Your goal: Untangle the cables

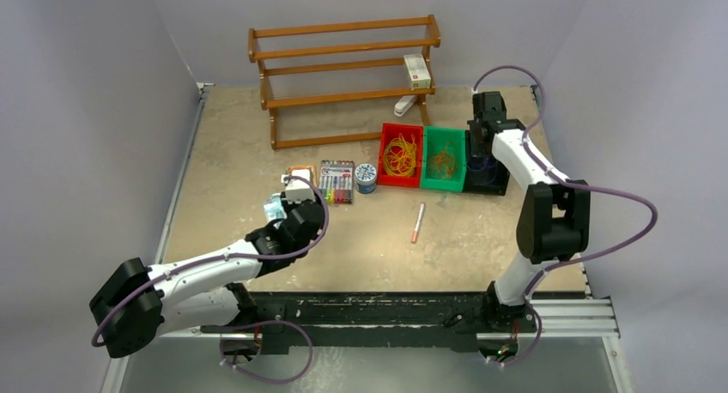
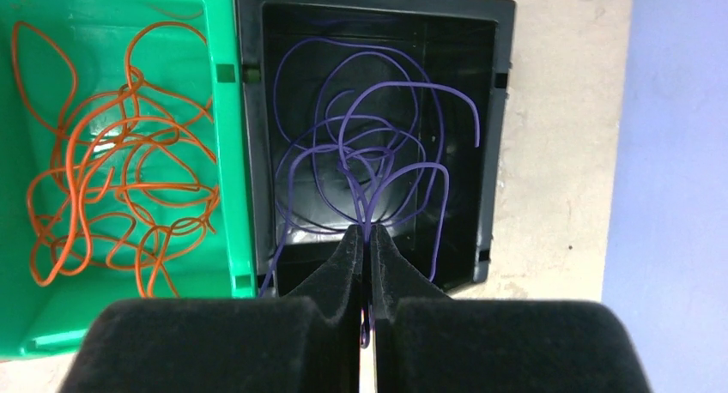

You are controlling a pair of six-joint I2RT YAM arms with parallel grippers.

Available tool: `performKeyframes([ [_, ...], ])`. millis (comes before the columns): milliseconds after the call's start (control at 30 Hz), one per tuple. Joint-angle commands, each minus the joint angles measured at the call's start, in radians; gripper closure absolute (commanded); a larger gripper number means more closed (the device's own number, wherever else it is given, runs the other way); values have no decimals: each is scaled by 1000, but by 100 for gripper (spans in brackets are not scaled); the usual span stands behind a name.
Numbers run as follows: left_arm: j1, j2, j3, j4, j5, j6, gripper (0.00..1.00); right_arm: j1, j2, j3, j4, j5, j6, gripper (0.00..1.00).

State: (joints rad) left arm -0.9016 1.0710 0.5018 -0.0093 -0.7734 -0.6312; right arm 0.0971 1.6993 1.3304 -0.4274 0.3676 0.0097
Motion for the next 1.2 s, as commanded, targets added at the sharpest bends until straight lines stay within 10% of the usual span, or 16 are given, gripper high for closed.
performKeyframes([
  [0, 13, -8, 23, 31, 1, 21, 54, -23, 54, 95, -56, -40, -25, 100],
  [433, 33, -7, 36, 37, 23, 65, 54, -66, 200, 170, -34, 128, -19, 100],
  [1167, 56, 47, 83, 55, 55, 71, 54, -66, 318, 166, 81, -60, -17, 95],
])
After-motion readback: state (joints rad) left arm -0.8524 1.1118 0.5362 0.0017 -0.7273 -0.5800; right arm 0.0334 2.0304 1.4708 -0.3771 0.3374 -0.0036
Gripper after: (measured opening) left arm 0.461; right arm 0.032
